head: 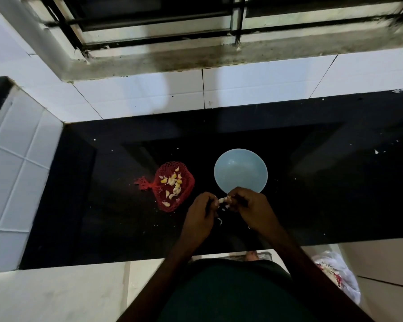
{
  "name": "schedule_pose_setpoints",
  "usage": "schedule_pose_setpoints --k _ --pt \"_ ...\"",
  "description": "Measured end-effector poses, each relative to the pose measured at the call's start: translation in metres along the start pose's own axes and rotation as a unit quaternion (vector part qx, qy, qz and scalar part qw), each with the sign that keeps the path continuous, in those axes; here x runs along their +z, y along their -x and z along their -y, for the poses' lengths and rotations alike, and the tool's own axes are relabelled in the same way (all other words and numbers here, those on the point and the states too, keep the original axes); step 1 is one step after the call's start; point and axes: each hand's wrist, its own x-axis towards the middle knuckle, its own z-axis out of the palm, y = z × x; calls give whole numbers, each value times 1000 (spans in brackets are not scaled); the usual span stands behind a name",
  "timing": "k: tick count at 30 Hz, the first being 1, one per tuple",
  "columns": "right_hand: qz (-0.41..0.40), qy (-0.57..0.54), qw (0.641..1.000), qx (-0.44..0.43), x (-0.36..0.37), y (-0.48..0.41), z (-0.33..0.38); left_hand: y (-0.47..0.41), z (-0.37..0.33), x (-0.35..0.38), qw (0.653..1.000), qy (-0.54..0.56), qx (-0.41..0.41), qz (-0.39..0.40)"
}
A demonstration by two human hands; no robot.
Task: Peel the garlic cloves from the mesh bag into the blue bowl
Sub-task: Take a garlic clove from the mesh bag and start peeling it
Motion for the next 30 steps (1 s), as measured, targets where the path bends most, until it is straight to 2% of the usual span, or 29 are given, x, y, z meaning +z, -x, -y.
schedule_pose_setpoints --k 4,8,11,16,21,30 --pt "17 82 996 -27 -3 4 -8 -1 8 0 1000 -11 -10 -9" --pt "54 166 985 10 1 7 -13 -1 13 1 999 -39 -14 0" --pt "26 210 977 25 5 9 -17 0 12 3 999 -34 -34 15" --pt "18 157 987 40 8 7 -17 1 12 3 997 -7 -70 19" --pt "32 126 991 15 14 8 -16 0 9 4 996 -4 -79 30" --pt "17 111 992 60 13 5 -18 -6 15 4 995 -25 -81 42"
